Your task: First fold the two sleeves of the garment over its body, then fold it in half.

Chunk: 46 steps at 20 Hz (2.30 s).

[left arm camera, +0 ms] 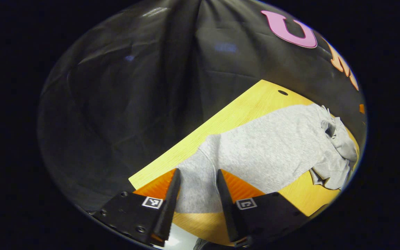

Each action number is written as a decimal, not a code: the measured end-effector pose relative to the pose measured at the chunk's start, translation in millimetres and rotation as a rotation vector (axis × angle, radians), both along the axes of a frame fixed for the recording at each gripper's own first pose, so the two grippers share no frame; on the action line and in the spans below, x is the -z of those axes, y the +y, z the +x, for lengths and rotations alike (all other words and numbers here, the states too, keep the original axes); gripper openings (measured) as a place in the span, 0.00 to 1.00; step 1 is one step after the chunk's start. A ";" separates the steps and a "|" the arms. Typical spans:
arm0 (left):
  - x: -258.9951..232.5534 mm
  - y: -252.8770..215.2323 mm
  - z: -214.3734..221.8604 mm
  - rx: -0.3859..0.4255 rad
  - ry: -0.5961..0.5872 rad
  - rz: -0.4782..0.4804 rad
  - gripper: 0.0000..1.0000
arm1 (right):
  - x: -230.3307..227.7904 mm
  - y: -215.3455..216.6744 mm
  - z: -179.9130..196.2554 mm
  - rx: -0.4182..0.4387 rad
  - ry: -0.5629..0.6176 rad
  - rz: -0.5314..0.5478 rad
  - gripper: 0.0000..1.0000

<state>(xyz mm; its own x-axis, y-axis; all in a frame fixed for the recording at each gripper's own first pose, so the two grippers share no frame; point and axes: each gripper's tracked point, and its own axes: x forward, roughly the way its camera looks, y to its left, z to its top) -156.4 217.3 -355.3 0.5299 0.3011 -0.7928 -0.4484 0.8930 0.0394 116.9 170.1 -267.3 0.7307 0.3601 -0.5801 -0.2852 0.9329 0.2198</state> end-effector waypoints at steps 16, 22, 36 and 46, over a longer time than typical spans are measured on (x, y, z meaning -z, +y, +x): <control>-79.3 -45.6 125.2 0.093 -0.129 -0.048 0.00 | -14.2 -101.3 -22.3 0.112 -0.029 -0.022 0.96; -113.5 -86.6 185.9 0.200 -0.207 -0.028 0.00 | -21.8 -143.2 -40.2 0.162 -0.048 -0.043 0.99; -150.9 -278.5 288.5 0.537 -0.312 -0.086 0.00 | -35.9 -248.5 -83.3 0.303 -0.049 -0.101 0.99; -154.1 -406.2 299.4 0.699 -0.314 -0.164 0.00 | -41.0 -293.1 -118.5 0.365 -0.040 -0.117 0.99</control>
<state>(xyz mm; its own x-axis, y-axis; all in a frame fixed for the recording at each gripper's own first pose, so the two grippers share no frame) 143.0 -188.9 -201.2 0.7600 -0.2930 -0.5802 0.2516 0.9557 -0.1530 -1.6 -123.0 -226.3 0.8215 0.0053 -0.5701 0.0638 0.9928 0.1011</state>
